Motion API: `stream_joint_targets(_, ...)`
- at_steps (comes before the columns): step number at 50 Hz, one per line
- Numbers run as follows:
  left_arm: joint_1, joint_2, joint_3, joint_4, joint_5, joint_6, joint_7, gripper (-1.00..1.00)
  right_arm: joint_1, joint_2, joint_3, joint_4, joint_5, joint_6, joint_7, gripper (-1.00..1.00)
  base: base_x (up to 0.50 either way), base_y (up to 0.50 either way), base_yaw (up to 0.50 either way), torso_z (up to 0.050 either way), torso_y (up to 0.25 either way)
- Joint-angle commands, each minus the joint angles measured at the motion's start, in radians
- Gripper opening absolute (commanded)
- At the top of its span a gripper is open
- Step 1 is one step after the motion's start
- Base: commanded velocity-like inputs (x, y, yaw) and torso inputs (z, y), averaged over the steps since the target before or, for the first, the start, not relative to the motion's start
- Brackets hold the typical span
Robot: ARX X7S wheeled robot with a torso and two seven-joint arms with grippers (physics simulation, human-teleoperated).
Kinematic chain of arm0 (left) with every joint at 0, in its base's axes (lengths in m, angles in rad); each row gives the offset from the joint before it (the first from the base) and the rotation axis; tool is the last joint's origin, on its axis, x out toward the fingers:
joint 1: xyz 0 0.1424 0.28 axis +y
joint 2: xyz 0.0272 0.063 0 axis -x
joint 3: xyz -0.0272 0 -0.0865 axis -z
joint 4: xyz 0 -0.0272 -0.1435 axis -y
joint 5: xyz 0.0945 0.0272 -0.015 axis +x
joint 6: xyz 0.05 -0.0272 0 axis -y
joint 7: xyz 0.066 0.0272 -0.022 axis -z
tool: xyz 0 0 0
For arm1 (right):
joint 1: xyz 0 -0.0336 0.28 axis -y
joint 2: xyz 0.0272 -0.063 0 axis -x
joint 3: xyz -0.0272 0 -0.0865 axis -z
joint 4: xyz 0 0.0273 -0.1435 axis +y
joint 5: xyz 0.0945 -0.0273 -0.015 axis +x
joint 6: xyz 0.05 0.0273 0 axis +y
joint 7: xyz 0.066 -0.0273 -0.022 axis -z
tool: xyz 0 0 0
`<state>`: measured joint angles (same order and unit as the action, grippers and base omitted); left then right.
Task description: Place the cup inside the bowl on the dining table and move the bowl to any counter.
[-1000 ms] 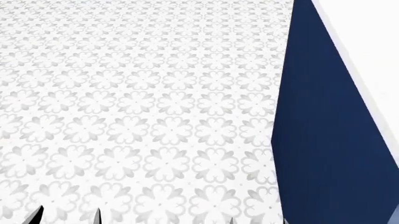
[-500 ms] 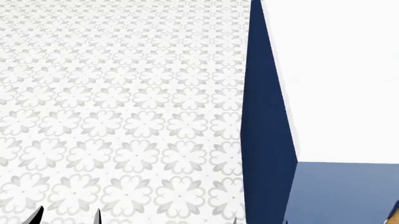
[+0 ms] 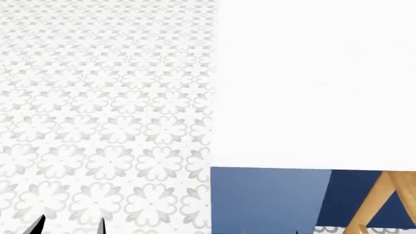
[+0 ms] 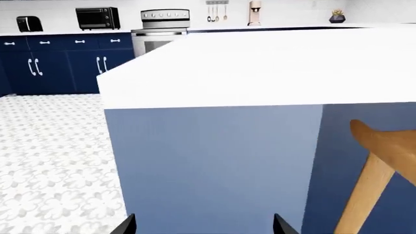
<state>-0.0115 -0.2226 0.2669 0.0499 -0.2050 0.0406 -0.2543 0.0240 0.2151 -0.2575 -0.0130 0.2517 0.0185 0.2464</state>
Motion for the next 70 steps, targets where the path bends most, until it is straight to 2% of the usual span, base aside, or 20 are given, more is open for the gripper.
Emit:
stream_joint_targets(1, -0.003, -0.002, 0.007, 0.000, -0.002, -0.001, -0.007, 1.00, 0.003, 0.004, -0.005, 0.002, 0.003, 0.003, 0.006, 1.00, 0.00, -0.50, 0.00, 0.000, 0.000)
stream_joint_targets(20, -0.004, -0.010, 0.013, 0.001, -0.012, 0.003, -0.014, 1.00, 0.003, 0.008, -0.010, 0.003, 0.008, 0.000, 0.017, 1.00, -0.06, -0.50, 0.00, 0.000, 0.000)
stream_joint_targets(47, -0.005, -0.019, 0.025, 0.002, -0.019, 0.006, -0.026, 1.00, 0.003, 0.015, -0.014, 0.002, 0.020, -0.006, 0.028, 1.00, -0.37, -0.47, 0.00, 0.000, 0.000)
stream_joint_targets(70, -0.003, -0.030, 0.030, -0.002, -0.030, 0.014, -0.030, 1.00, 0.007, 0.024, -0.028, 0.004, 0.017, -0.007, 0.037, 1.00, 0.00, -0.50, 0.00, 0.000, 0.000)
